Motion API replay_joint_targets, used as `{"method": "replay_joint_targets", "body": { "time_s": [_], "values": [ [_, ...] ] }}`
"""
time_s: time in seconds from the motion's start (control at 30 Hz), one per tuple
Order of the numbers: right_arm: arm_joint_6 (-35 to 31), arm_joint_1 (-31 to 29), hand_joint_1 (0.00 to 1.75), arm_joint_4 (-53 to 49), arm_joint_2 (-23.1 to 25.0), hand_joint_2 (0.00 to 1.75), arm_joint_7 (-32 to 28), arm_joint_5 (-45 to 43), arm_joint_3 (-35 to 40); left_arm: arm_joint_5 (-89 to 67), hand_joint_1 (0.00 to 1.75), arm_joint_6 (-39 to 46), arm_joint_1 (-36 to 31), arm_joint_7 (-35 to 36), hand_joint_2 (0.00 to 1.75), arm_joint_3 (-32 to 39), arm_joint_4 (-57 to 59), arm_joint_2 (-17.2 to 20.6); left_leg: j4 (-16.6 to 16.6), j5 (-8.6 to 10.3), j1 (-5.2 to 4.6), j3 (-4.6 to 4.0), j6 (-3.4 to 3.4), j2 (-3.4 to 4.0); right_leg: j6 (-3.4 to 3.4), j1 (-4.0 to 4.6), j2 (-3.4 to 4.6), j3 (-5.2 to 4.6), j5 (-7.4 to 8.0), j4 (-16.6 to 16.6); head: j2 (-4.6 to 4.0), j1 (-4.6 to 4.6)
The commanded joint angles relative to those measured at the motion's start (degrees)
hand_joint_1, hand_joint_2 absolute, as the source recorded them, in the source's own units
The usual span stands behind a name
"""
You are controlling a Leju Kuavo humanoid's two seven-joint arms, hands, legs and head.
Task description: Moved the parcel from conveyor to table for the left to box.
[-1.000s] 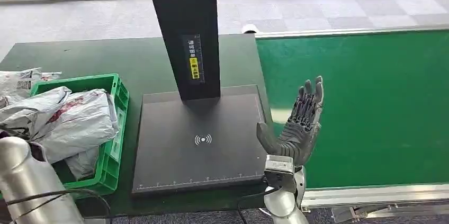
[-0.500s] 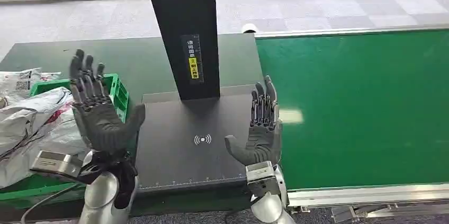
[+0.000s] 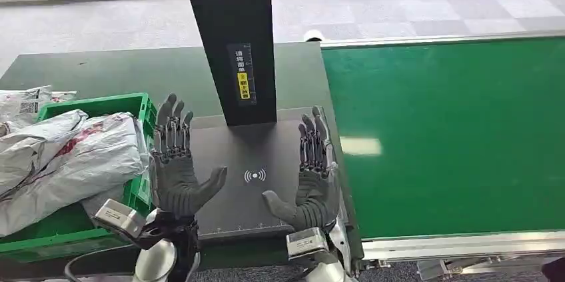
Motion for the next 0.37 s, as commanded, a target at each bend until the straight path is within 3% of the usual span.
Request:
{"method": "replay_joint_targets", "body": {
  "time_s": [0.03,0.37],
  "values": [
    [-6.18,0.44,0.00,0.90,-1.03,1.75,0.02,5.23,2.72,-0.09,0.00,1.95,1.65,0.17,1.75,-2.72,4.55,1.21,-0.14,0.00,0.00,0.15,0.02,-0.01,-0.02,0.01,-0.04,0.16,-0.01,-0.13,0.00,-0.02],
    [-6.18,1.71,0.00,1.85,3.24,1.75,0.02,11.92,-6.20,-0.75,0.00,5.03,1.68,0.17,1.75,-0.56,5.75,1.31,-0.14,0.00,0.00,0.10,0.06,-0.01,-0.03,0.01,-0.04,0.11,0.02,-0.12,0.00,0.00]
  ]
}}
